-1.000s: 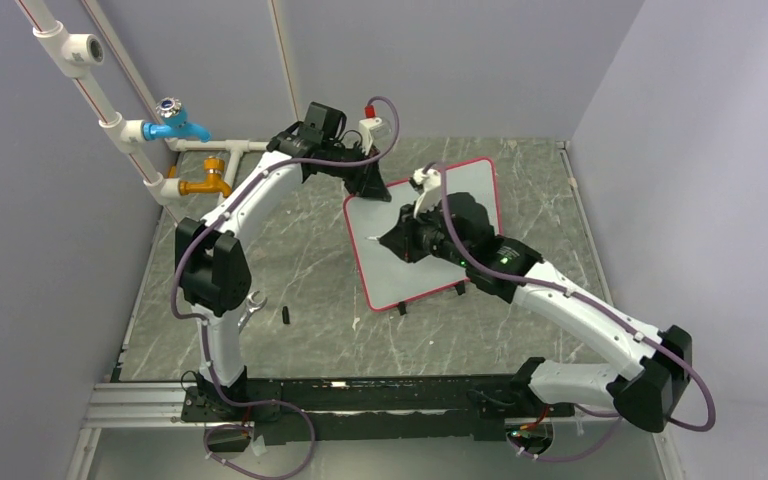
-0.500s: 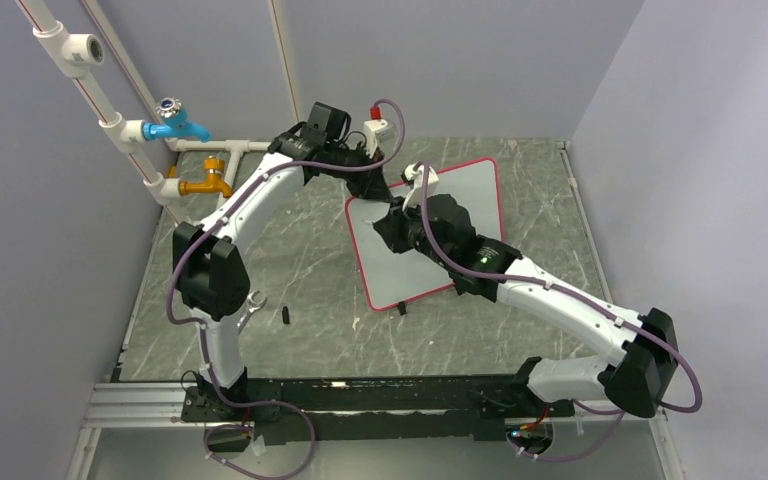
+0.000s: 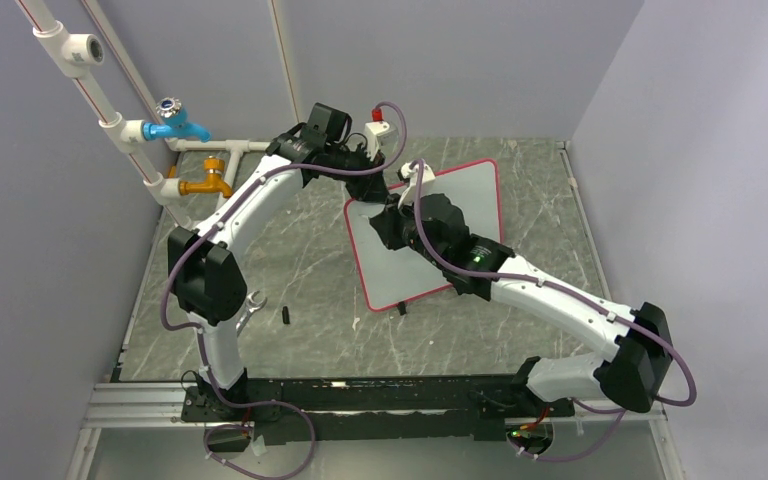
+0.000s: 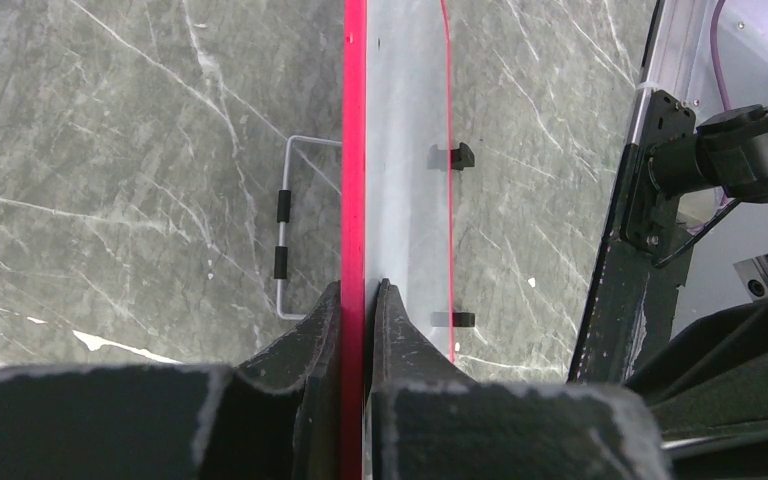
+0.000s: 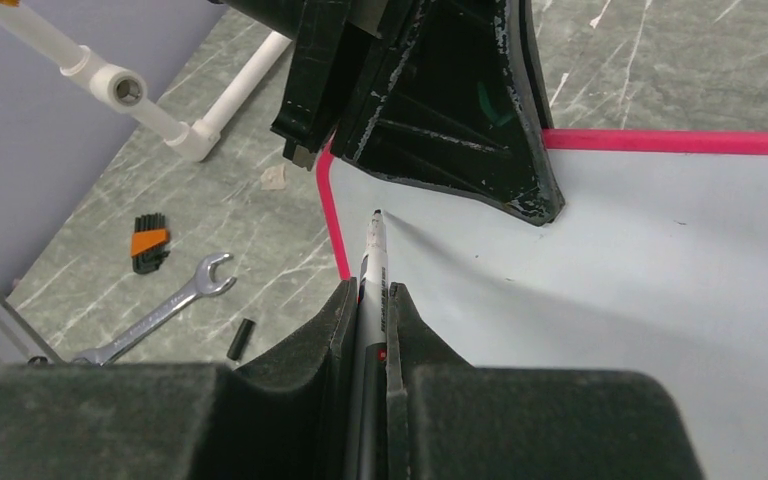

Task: Write a sentence on the whiteboard

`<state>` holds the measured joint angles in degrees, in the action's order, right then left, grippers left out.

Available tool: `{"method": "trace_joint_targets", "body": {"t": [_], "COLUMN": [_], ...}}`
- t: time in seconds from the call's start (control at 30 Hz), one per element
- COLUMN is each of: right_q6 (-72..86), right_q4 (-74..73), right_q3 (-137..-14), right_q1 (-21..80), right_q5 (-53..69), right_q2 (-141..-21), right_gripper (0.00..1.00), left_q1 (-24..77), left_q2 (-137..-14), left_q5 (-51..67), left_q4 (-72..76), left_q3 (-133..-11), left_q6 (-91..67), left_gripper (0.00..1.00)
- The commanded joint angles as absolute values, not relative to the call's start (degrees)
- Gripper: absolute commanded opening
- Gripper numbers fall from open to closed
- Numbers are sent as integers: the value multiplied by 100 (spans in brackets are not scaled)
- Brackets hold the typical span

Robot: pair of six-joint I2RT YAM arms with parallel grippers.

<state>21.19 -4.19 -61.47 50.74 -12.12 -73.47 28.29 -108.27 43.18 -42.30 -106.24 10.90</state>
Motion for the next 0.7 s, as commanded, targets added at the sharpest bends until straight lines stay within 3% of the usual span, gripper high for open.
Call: {"method": "trace_joint_targets", "body": {"t": [0.0, 0.67], "right_q6": [2189, 2437], "right_q4": [-91, -562], "right_q3": [-6404, -5841], "right_q1": [5107, 5284], "right_q5": [-1455, -1639], "right_q2": [-7409, -7205], "right_gripper": [0, 0], "left_q1": [2900, 2961], "left_q2": [-10811, -10772], "left_q5": [3308, 3237], "left_q4": [-4632, -4587], "left_q3": [-10459, -10425], "left_q6": [1762, 1754], "left_gripper": [0, 0]}}
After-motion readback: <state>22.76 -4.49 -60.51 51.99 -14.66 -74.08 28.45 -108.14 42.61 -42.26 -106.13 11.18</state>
